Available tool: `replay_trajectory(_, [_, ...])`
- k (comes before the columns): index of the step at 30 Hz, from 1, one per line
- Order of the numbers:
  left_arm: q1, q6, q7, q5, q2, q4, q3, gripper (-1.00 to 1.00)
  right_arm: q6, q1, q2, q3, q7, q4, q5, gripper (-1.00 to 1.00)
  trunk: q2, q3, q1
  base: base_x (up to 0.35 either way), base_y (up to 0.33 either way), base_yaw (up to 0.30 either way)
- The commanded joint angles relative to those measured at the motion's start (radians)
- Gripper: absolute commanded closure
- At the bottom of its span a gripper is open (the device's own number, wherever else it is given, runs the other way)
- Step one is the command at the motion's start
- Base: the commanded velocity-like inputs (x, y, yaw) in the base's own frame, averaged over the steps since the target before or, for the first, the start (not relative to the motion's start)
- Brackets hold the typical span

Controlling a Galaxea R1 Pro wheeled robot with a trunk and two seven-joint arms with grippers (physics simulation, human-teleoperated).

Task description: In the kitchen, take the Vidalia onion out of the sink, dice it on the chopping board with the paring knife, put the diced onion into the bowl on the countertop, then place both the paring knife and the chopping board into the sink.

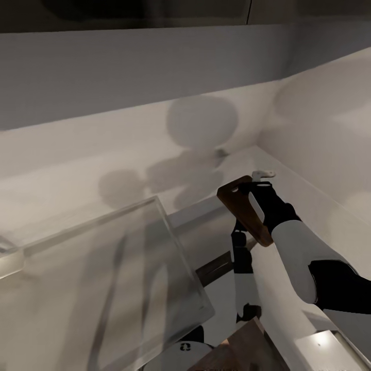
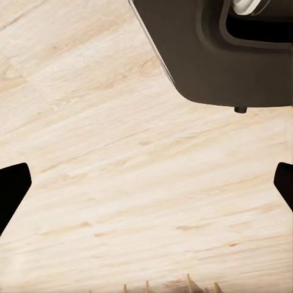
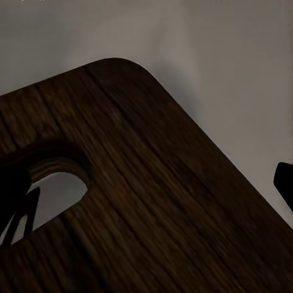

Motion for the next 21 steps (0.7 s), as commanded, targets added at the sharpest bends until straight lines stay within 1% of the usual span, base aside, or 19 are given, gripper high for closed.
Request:
replay_trajectory(1, [0.001,-0.001,0.000,0.001,0.000,-0.002,0.000,-1.00,0.008,0.000,-0.001,0.004,-0.003,0.018,0.000,-1.00,-0.001,-0.003,0.000,0.000,0.000,0.000])
replay_trajectory(9, [0.001,-0.001,0.000,0.001,0.000,0.003,0.000,-1.00,0.008,0.000,-0.001,0.004,-0.004,0.019,0.000,-1.00,-0.001,-0.015,0.000,0.000,0.000,0.000])
replay_trajectory(21, [0.001,-0.001,0.000,0.001,0.000,0.004,0.000,-1.00,0.013,0.000,-0.004,0.004,-0.005,0.019,0.001,-1.00,-0.001,-0.016,0.000,0.000,0.000,0.000])
